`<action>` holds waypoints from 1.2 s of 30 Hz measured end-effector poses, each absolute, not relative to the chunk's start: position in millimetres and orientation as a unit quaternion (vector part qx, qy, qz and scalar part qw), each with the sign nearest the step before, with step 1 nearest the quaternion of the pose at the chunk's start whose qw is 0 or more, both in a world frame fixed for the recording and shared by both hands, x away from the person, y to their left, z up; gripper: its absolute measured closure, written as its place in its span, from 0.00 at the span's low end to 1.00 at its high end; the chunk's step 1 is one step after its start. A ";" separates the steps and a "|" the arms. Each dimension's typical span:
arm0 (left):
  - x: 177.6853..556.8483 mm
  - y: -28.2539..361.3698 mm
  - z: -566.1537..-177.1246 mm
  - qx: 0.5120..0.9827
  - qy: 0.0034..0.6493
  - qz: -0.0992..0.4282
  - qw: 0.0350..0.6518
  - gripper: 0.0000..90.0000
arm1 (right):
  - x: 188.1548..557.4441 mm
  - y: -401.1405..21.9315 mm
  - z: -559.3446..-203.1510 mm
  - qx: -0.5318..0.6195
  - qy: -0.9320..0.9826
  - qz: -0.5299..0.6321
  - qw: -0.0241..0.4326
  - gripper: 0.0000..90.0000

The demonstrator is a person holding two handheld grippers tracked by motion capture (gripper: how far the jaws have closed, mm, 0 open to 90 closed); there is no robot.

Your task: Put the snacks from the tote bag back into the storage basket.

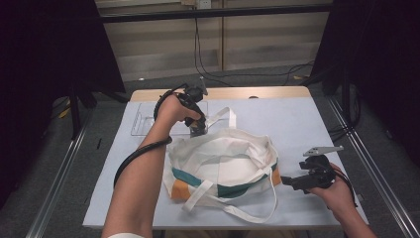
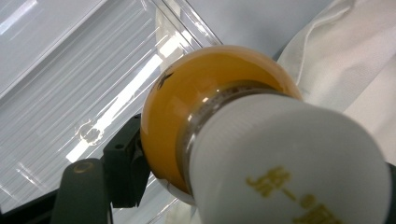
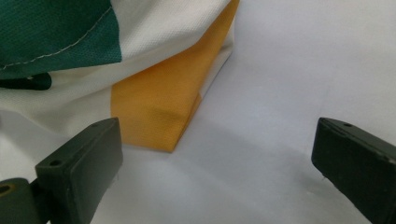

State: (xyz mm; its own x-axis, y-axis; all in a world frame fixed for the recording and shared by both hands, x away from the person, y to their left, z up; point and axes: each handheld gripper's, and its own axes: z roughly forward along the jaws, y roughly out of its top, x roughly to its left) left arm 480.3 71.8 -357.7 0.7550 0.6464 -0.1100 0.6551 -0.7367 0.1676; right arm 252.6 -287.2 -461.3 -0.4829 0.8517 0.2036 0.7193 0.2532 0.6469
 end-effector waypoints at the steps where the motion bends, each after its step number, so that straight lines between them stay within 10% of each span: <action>1: 480.0 72.0 -357.9 0.930 0.354 -0.021 0.098 0.33 | 252.6 -287.2 -461.3 0.500 0.786 0.352 0.094 0.02; 36: 479.8 75.8 -361.7 0.919 0.376 -0.017 0.121 0.31 | 252.2 -286.4 -460.3 0.498 0.787 0.351 0.094 0.02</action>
State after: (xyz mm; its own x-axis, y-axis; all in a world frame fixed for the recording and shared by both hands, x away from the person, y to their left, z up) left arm 479.8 75.8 -361.7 0.7169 0.6863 -0.1225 0.6946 -0.6884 0.2088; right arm 252.2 -286.4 -460.3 -0.4856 0.8505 0.2021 0.7189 0.2570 0.6459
